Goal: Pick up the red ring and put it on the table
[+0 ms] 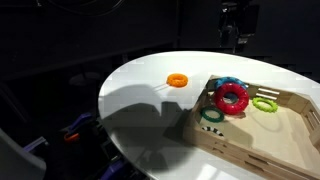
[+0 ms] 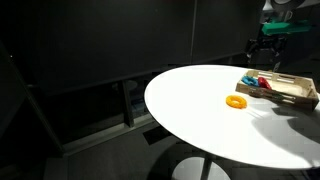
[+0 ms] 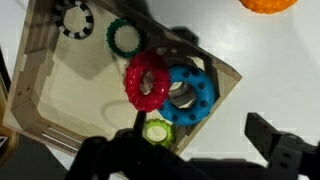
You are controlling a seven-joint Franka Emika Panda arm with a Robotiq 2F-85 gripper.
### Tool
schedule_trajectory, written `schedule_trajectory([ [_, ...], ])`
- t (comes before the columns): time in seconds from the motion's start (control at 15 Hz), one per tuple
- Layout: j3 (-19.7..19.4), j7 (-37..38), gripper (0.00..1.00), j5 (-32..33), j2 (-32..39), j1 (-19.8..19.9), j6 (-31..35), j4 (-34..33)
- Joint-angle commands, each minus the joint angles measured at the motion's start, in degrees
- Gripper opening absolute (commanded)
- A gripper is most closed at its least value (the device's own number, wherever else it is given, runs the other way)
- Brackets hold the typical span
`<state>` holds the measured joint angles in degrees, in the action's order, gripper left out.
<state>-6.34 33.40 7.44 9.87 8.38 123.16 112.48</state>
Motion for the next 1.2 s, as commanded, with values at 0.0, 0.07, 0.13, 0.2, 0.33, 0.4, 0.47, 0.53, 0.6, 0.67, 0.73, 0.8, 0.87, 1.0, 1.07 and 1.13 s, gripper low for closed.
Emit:
schedule_trajectory([
  [0.0, -1.3, -1.0, 1.0, -1.0, 0.5, -1.0, -0.6, -0.6],
  [0.07, -1.5, -1.2, 1.0, -1.5, 1.4, -0.8, -1.0, -1.2],
  [0.13, -1.7, -1.2, 1.0, -1.6, 2.0, -0.7, -1.1, -1.4],
  [0.2, -1.9, -1.4, 1.0, -1.7, 2.5, -0.6, -1.1, -1.5],
  [0.33, -2.3, -1.8, 1.0, -2.5, 3.6, -0.4, -0.3, -1.5],
  [0.4, -2.6, -1.8, 1.0, -3.1, 4.4, -0.2, 0.2, -1.6],
  [0.47, -2.8, -1.9, 1.0, -3.8, 5.2, -0.1, 0.6, -1.7],
  [0.53, -3.0, -2.1, 1.0, -4.3, 5.9, -0.1, 0.6, -1.9],
  [0.6, -3.2, -2.1, 1.0, -4.8, 6.6, -0.1, 0.8, -2.0],
  [0.67, -3.5, -2.2, 1.0, -5.2, 7.2, 0.0, 1.1, -2.0],
  [0.73, -3.7, -2.3, 1.0, -5.6, 7.8, 0.0, 1.5, -2.0],
  [0.8, -3.9, -2.2, 1.0, -5.7, 8.4, 0.0, 2.1, -2.0],
  [0.87, -4.2, -2.0, 1.0, -5.7, 9.1, -0.1, 2.8, -2.1],
  [1.0, -4.8, -1.4, 1.0, -5.6, 10.2, -0.2, 4.9, -2.1],
  [1.07, -5.0, -1.4, 1.0, -5.7, 10.8, -0.2, 5.7, -2.2],
  [1.13, -5.2, -1.2, 1.0, -5.8, 11.3, -0.2, 6.4, -2.3],
])
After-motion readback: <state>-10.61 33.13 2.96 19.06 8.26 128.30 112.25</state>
